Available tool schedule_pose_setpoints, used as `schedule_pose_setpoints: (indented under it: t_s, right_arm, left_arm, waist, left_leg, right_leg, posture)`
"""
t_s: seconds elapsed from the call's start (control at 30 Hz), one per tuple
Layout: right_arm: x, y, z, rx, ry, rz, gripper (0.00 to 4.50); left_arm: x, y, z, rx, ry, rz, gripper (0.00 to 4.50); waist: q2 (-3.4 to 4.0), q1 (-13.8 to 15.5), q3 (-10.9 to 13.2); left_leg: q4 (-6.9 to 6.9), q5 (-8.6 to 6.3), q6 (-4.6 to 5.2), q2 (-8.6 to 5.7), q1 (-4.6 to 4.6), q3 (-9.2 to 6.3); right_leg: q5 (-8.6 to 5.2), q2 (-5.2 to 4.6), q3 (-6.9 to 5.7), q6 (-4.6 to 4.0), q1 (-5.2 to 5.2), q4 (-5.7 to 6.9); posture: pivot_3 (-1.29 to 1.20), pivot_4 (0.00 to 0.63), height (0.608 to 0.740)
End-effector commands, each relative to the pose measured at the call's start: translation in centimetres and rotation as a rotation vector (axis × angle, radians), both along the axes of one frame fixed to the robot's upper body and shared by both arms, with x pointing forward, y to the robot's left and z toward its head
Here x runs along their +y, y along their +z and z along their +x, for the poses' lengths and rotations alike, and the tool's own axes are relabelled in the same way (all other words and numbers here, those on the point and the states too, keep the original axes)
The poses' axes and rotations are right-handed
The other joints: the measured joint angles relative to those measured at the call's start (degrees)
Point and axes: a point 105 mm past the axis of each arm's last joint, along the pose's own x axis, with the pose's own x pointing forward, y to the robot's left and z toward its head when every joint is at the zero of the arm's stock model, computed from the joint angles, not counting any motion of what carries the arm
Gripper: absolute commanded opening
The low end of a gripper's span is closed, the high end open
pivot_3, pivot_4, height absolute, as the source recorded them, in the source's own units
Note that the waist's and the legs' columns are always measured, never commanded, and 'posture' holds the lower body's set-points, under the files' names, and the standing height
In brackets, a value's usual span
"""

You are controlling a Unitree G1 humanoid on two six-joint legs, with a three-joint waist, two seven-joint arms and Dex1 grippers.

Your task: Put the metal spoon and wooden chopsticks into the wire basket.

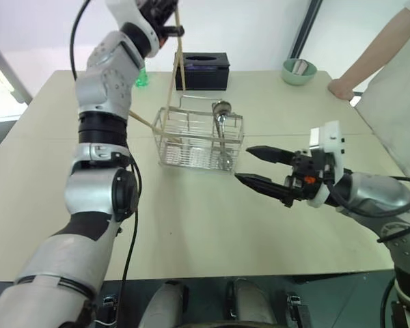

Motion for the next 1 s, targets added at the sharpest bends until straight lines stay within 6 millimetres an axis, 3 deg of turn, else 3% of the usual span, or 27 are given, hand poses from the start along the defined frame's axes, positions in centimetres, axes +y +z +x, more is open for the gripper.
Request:
schedule_pose_setpoints:
  t_s: [0.03,0.37,0.7,0.93,1.0]
  right_arm:
    - [-0.1,1.0,-0.5,-0.056,-0.008,0.025,3.39]
    - [-0.3,1.0,0.1,-0.055,-0.020,0.037,3.39]
    - [-0.1,1.4,0.5,-0.059,-0.009,0.049,3.39]
    - [-0.1,1.6,0.5,-0.059,-0.008,0.049,3.39]
    - [-0.2,1.6,0.5,-0.060,-0.009,0.050,3.39]
  left_arm:
    - [-0.3,1.5,-1.6,-0.067,-0.034,0.034,0.09]
    - [1.2,1.4,-2.7,-0.049,-0.017,0.078,0.09]
    - [1.3,-2.5,-2.7,0.043,-0.005,0.121,0.09]
    - [1.1,-3.3,-2.5,0.041,0.012,0.100,0.09]
    - [0.9,-3.3,-2.6,0.044,0.001,0.088,0.80]
  waist:
    - [0.01,0.1,0.0]
    - [0.03,0.2,0.0]
    - [0.06,0.3,0.0]
    - [0.06,0.3,0.0]
    - [0.06,0.3,0.0]
  left_leg:
    - [0.00,0.00,0.00,0.00,0.01,0.00]
    - [0.00,0.00,0.00,0.00,0.01,-0.01]
    - [0.01,0.00,0.00,0.01,0.03,-0.03]
    - [0.02,0.00,0.00,0.00,0.02,-0.02]
    - [0.01,0.00,0.00,0.01,0.02,-0.03]
  right_leg:
    - [0.00,0.00,0.01,0.00,0.01,0.00]
    - [0.00,0.03,0.01,0.00,0.03,-0.03]
    - [0.00,0.04,0.03,-0.02,0.04,-0.02]
    - [0.00,0.03,0.03,-0.02,0.05,-0.04]
    - [0.00,0.03,0.03,-0.02,0.05,-0.04]
  posture:
    - [0.00,0.150,0.661]
    - [0.00,0.150,0.661]
    - [0.00,0.150,0.661]
    - [0.00,0.150,0.661]
    - [0.00,0.150,0.661]
